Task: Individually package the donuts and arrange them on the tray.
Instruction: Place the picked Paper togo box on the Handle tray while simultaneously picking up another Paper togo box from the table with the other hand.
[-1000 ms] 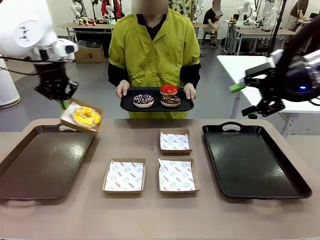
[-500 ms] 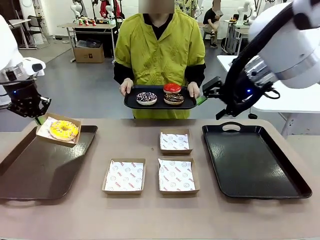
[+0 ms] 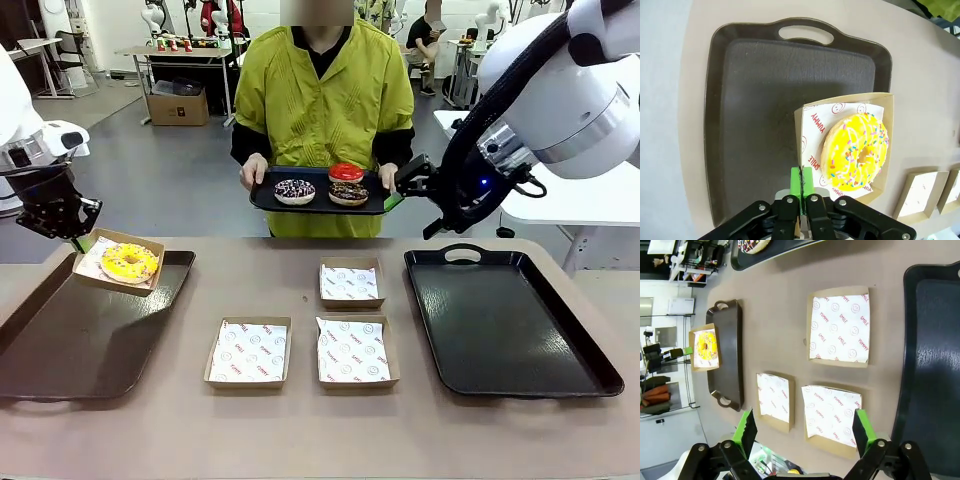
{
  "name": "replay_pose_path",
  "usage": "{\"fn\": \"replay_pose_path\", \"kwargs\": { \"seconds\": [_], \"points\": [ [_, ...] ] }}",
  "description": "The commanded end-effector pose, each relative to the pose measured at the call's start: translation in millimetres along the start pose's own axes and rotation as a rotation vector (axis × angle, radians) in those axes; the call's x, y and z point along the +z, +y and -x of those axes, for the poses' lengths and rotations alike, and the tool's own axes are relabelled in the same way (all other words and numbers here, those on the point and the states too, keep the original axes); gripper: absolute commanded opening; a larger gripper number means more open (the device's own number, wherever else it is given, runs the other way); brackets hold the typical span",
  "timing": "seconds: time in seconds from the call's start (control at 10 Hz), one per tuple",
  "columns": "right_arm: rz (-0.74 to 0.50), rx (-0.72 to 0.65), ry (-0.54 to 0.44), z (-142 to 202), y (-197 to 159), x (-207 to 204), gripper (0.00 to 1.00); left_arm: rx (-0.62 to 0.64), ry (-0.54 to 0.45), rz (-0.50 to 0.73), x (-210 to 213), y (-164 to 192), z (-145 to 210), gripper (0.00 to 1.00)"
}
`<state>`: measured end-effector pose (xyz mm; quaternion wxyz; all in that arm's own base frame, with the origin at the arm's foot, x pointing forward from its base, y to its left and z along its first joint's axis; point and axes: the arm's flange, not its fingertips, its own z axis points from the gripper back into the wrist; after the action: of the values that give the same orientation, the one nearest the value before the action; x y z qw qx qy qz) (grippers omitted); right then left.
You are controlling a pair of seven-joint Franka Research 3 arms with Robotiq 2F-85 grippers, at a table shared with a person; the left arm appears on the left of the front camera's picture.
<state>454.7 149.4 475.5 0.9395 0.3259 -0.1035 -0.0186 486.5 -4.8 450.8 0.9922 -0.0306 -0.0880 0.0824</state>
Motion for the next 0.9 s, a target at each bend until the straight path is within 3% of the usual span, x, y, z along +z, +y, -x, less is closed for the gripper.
{"fn": "replay_pose_path", "kwargs": {
  "seconds": [0.0, 0.4, 0.8],
  "points": [
    [0.019, 0.003, -0.006, 0, 0, -3, 1.00, 0.018, -0.001, -0.016, 4, 0, 1, 0.01],
    [-0.002, -0.001, 0.002, 0, 0, -1, 1.00, 0.000, 0.000, 0.000, 0, 0, 0, 0.01],
    [0.337, -0.090, -0.039, -46, 35, -65, 1.00, -0.057, -0.006, -0.051, -23, 17, -32, 0.01]
  ]
}}
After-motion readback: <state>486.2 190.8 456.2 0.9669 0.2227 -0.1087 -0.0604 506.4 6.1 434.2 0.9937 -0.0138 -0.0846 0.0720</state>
